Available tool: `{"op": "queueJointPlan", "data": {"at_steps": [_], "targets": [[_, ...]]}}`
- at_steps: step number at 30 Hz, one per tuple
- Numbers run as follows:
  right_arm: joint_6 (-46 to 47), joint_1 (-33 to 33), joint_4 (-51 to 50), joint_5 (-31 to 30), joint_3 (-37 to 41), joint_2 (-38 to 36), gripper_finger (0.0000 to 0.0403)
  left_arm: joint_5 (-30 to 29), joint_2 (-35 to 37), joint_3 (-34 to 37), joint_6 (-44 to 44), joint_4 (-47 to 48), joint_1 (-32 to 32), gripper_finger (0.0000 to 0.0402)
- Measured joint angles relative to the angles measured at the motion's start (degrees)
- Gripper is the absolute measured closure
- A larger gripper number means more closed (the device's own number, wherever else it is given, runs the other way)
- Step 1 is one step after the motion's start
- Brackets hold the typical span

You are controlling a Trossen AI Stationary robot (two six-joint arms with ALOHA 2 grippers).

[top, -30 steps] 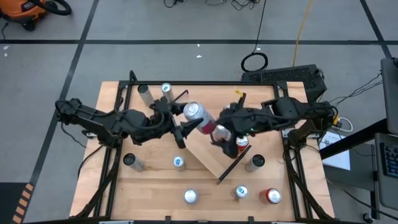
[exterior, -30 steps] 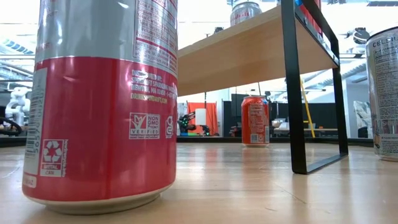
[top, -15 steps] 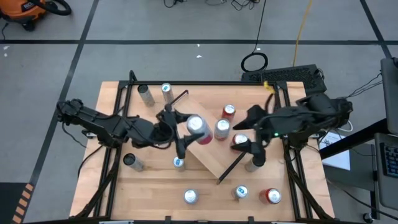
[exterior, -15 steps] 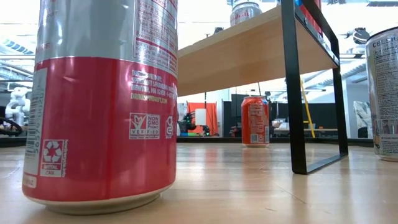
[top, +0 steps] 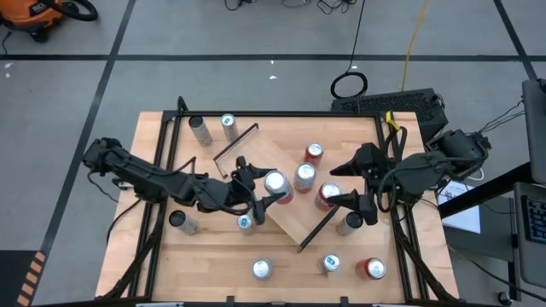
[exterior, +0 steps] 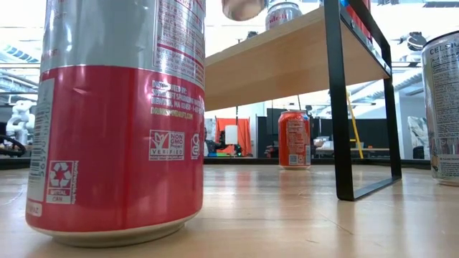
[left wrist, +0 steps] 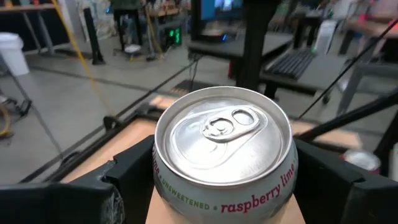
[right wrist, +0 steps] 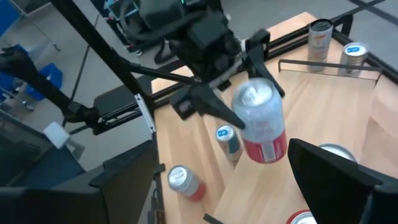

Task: Place canned beverage on shelf
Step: Put the left pink white soda can on the shelf aligned with the other pink white soda can

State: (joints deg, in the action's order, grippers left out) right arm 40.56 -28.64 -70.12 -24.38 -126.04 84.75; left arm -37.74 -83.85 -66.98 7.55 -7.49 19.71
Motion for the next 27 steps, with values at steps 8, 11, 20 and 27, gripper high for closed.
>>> {"op": "queueJointPlan", "data": {"at_steps": [8, 11, 20, 27], "targets": [[-2.13, 0.00, -0.01, -4.08, 0.04, 0.05, 0.0060, 0.54, -5.06, 0.27, 2.06, -0.28, -0.13, 0.0105], [-2.28, 0.02, -0.01, -4.30, 0.04, 0.09, 0.0060, 0.64, -6.35, 0.27, 2.56, -0.35, 0.21, 0.0104], [-3.51, 0.02, -0.01, -6.06, 0.04, 0.09, 0.0060, 0.67, -6.80, 0.27, 0.86, -1.08, -0.30, 0.0104], [-3.71, 0.02, -0.01, -7.37, 0.04, 0.09, 0.0060, 2.68, -7.73, 0.22, -0.50, -0.55, -1.42, 0.0104]]}}
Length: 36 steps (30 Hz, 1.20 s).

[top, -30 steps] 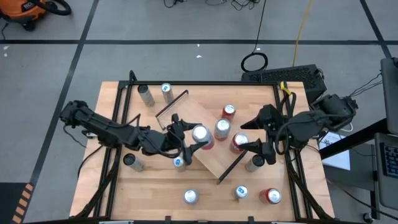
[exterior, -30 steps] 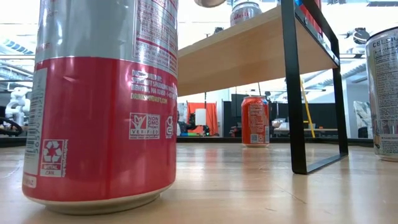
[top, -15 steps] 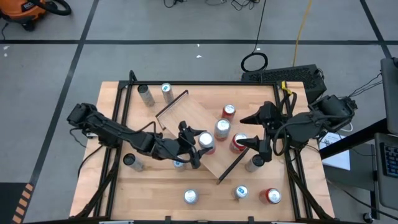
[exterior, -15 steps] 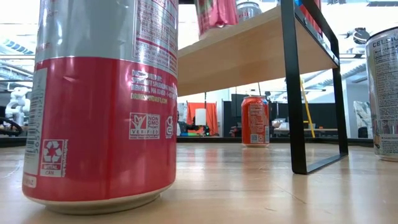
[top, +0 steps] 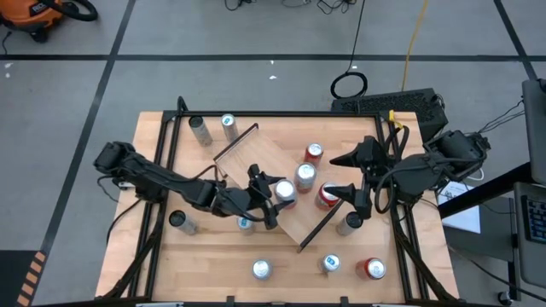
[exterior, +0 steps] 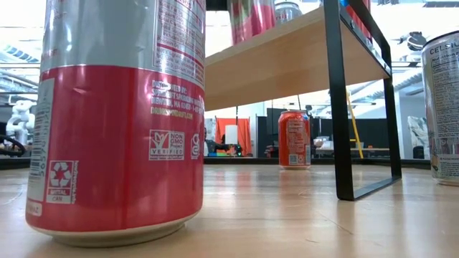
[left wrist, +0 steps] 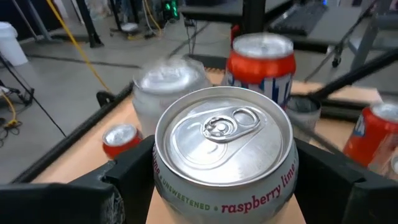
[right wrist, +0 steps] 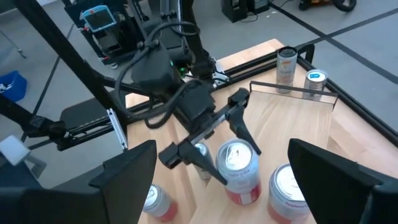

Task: Place canned beverage on shelf
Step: Put the left pink white soda can on the shelf aligned with the other pink white soda can

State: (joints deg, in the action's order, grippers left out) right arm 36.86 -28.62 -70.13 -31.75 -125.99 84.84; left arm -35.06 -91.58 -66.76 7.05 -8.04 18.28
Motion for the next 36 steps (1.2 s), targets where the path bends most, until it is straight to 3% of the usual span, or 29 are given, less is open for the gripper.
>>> {"op": "queueJointPlan", "data": {"at_steps": [18, 36], "targets": [[-1.56, 0.13, 0.02, -4.12, 0.00, 0.04, 0.0060, -0.93, -1.12, -0.03, 1.55, -0.69, -0.31, 0.0104], [-2.20, 0.13, 0.02, -4.24, 0.00, 0.04, 0.0060, -1.08, -1.36, -0.07, 1.55, -0.40, -1.81, 0.0104]]}}
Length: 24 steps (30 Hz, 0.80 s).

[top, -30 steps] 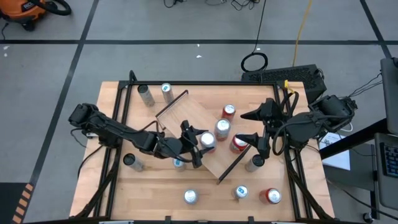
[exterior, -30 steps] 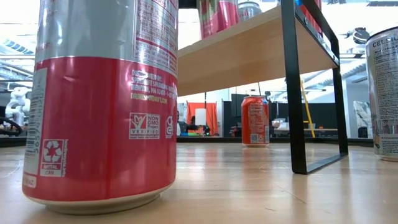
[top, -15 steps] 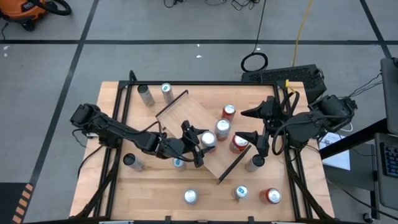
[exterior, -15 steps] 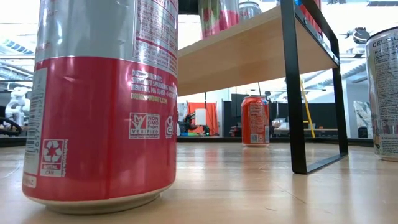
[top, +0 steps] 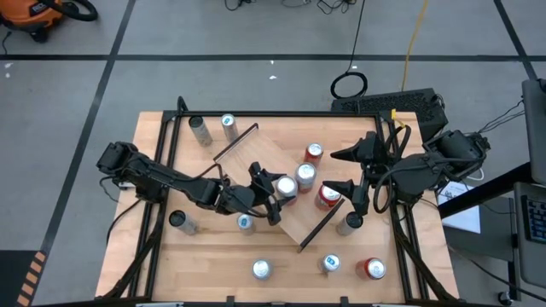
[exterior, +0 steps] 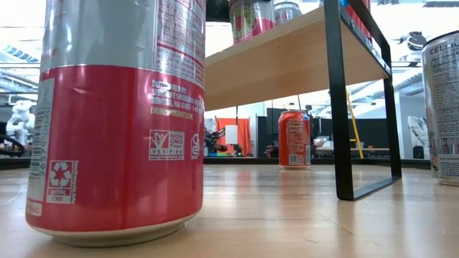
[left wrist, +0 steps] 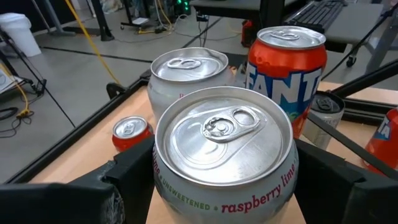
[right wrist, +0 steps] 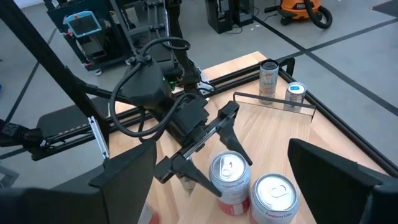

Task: Place canned beverage on shelf
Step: Put the left pink white soda can on the shelf aligned with the other pink white soda can

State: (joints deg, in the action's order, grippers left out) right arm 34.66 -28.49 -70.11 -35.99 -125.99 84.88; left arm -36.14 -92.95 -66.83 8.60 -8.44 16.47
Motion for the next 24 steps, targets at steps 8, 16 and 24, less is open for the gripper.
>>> {"op": "queueJointPlan", "data": {"at_steps": [8, 16, 24], "targets": [[-0.01, 0.00, 0.00, 0.00, 0.00, 0.00, 0.0060, -0.05, -0.13, 0.00, 0.02, -0.14, 0.00, 0.0104], [0.00, 0.00, -0.01, -0.20, 0.00, 0.00, 0.0060, 0.59, -2.23, -0.01, 2.00, -0.29, -0.03, 0.0054], [0.01, 0.00, -0.02, -0.20, 0.00, 0.00, 0.0060, -0.61, -2.19, 0.02, 3.08, -0.71, 0.04, 0.0014]]}}
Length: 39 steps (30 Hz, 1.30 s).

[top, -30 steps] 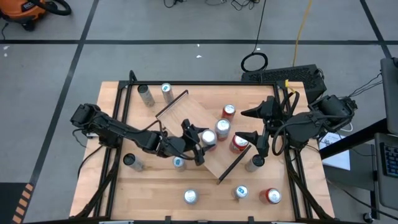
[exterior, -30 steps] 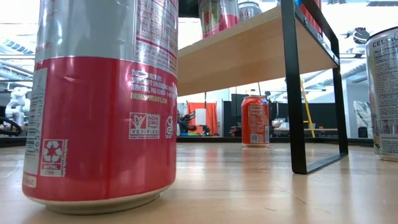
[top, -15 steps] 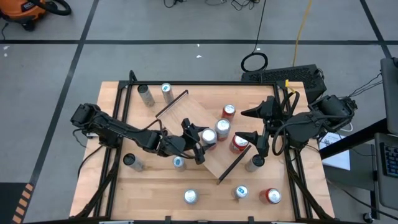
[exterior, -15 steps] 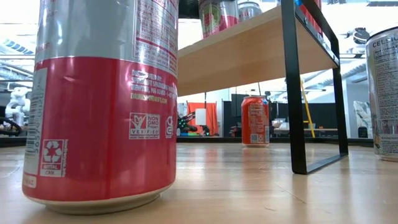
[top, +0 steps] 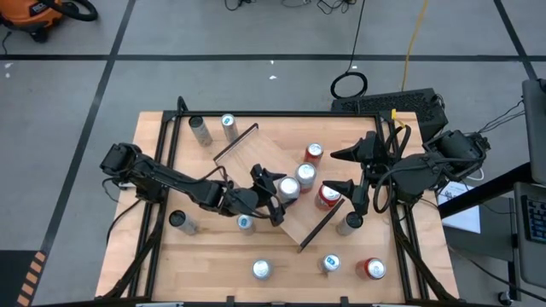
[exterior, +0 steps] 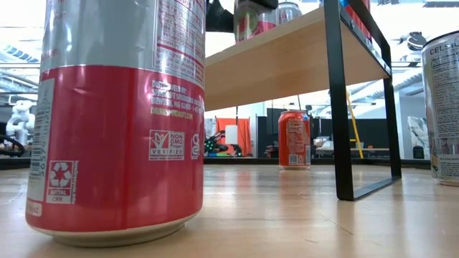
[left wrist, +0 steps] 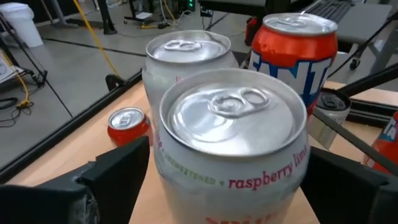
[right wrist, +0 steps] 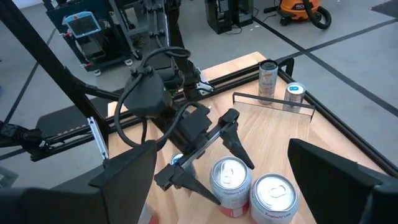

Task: Place canned beverage on shelf
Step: Put the left pink white soda can on the shelf aligned with the other pink white soda can

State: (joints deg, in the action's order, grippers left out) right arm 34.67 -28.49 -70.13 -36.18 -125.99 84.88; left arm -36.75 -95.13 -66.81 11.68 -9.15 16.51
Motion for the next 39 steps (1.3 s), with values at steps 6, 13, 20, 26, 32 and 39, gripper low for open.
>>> {"op": "queueJointPlan", "data": {"at_steps": [6, 13, 20, 26, 32, 39], "targets": [[-0.14, 0.00, 0.00, 0.00, 0.00, 0.00, 0.0060, -0.22, 1.25, 0.00, 0.00, -0.35, 0.81, 0.0010], [0.03, 0.00, -0.02, 0.04, 0.00, 0.00, 0.0060, -1.95, 4.19, -2.11, 1.78, 7.58, 3.60, 0.0010], [0.42, 0.00, -0.57, 0.17, 0.00, 0.00, 0.0060, -3.95, 9.45, -2.08, 13.55, 23.56, 6.70, 0.0010], [0.28, 0.00, -1.82, 0.20, 0.00, 0.00, 0.0060, 2.74, 10.12, -2.05, 26.43, 32.33, 8.79, 0.0011], [-0.04, 0.00, -1.81, 0.20, 0.00, 0.00, 0.0060, 1.44, 9.13, -2.05, 28.24, 27.77, 9.54, 0.0048], [-0.16, 0.00, -1.77, 0.09, 0.00, 0.00, 0.0060, 2.32, 5.73, -2.03, 30.24, 22.84, 8.40, 0.0149]]}}
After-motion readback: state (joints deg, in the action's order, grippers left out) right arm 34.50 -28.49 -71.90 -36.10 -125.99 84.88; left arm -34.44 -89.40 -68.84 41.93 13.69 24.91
